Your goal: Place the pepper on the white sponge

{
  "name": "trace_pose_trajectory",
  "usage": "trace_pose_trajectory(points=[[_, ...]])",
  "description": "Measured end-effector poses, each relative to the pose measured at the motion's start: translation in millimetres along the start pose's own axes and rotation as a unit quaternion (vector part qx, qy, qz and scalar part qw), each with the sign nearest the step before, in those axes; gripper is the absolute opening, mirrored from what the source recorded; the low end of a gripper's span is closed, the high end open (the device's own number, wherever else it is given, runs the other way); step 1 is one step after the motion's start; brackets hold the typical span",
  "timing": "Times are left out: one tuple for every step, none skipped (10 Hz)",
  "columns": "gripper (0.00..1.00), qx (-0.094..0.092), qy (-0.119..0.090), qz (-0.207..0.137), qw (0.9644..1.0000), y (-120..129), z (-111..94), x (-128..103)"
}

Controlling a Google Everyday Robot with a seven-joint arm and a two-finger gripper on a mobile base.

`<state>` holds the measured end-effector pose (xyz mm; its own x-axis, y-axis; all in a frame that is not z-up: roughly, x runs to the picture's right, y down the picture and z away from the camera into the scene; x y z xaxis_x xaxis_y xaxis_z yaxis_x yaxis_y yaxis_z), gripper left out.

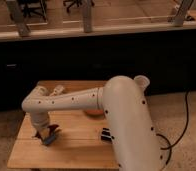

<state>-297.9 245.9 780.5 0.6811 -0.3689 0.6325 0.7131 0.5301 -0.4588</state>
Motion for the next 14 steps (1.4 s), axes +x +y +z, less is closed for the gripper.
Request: trace_pose_trajectory(points=[[0.80, -0.001, 0.000, 0.000, 1.0000, 0.1, 0.7, 0.2], [0.80, -0.002, 0.000, -0.001, 1.0000, -0.3, 0.8, -0.3], [0.80, -0.002, 0.000, -0.001, 1.0000, -0.2, 0.9, -0.3], [0.80, -0.003, 0.000, -0.002, 1.0000, -0.2, 1.5, -0.8], [0.80, -0.003, 0.001, -0.002, 1.0000, -0.4, 1.3, -0.7], [0.80, -0.004, 0.001, -0.002, 1.0000, -0.1, 1.6, -0.9], [0.80, -0.003, 0.001, -0.003, 1.0000, 0.0, 1.4, -1.1], [0.80, -0.001, 0.000, -0.003, 1.0000, 0.6, -0.2, -1.1], [0.80, 0.005, -0.003, -0.002, 1.0000, 1.0, -4.0, -0.2], [0.80, 0.015, -0.009, 0.003, 0.9998, 3.1, -9.6, 2.7], [0.80, 0.029, -0.020, 0.005, 0.9994, 6.7, -16.4, 6.9], [0.80, 0.050, -0.036, 0.009, 0.9980, 13.8, -25.5, 16.2], [0.80, 0.065, -0.047, 0.011, 0.9967, 17.0, -31.6, 19.7], [0.80, 0.075, -0.054, 0.014, 0.9957, 19.6, -36.0, 23.2]])
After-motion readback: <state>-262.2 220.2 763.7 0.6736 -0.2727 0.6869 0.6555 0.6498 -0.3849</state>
